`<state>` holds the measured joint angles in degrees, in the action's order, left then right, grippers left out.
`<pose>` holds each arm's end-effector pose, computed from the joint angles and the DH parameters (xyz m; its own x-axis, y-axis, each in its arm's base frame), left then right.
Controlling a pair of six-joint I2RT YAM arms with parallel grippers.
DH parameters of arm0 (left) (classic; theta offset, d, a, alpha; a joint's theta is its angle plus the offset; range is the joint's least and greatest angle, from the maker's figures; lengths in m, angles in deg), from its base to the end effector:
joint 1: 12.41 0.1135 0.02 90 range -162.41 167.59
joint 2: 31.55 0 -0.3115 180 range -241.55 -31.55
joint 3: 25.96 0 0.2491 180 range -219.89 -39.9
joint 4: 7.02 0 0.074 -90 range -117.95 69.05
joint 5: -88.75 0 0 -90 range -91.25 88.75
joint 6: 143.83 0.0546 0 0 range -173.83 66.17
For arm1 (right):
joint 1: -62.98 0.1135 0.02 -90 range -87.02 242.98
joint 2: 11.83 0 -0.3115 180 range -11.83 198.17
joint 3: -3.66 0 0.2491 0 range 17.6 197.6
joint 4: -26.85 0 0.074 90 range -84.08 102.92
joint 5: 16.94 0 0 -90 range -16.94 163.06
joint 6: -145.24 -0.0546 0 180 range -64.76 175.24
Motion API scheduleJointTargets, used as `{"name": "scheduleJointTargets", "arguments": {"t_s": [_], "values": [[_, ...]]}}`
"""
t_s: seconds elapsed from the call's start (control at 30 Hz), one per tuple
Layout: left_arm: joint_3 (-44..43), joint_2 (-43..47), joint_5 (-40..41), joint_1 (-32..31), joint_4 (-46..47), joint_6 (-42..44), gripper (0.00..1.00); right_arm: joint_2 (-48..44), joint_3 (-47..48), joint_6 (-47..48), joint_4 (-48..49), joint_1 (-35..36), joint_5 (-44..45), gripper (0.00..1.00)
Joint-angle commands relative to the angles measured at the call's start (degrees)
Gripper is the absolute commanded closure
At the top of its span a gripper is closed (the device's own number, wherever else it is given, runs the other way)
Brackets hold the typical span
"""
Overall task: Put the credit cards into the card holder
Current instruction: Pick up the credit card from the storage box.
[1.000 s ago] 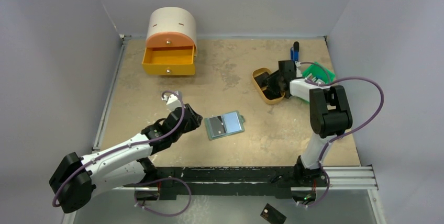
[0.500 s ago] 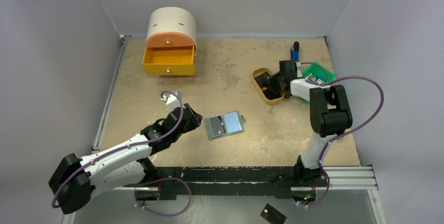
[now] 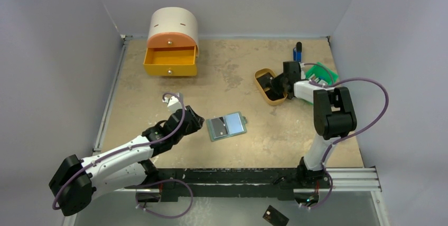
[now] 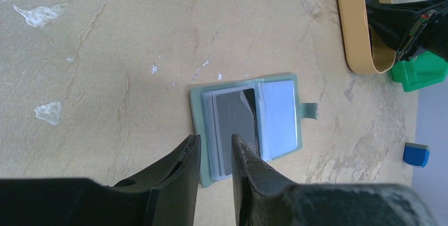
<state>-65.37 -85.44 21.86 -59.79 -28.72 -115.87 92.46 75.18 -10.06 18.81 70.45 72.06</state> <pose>0.1362 -0.1164 0.2295 -0.5957 -0.5523 -0.5831 -0.1363 0.7850 -0.6043 0.4001 0.0534 0.1965 -0.4008 0.8636 -0.3059 0.5289 0.4907 0.6924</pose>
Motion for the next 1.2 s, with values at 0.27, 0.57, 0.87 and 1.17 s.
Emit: {"name": "scheduleJointTargets", "arguments": {"t_s": [0.27,0.57,0.87,1.17], "values": [[0.0,0.1,-0.4,0.2,2.7,-1.1,0.73,-4.7,-2.0,2.0,-3.0,-0.1,1.2,0.84],[0.0,-0.4,-0.5,0.1,3.3,-1.3,0.73,-6.4,-1.3,2.7,-3.5,-0.2,1.2,0.86],[0.1,-0.5,-0.6,0.2,3.4,-1.4,0.73,-7.0,-0.3,3.2,-3.5,-0.1,1.2,0.91],[0.0,-0.5,-0.7,0.2,3.5,-1.3,0.73,-7.9,0.8,3.7,-3.8,-0.1,1.2,0.93]]}}
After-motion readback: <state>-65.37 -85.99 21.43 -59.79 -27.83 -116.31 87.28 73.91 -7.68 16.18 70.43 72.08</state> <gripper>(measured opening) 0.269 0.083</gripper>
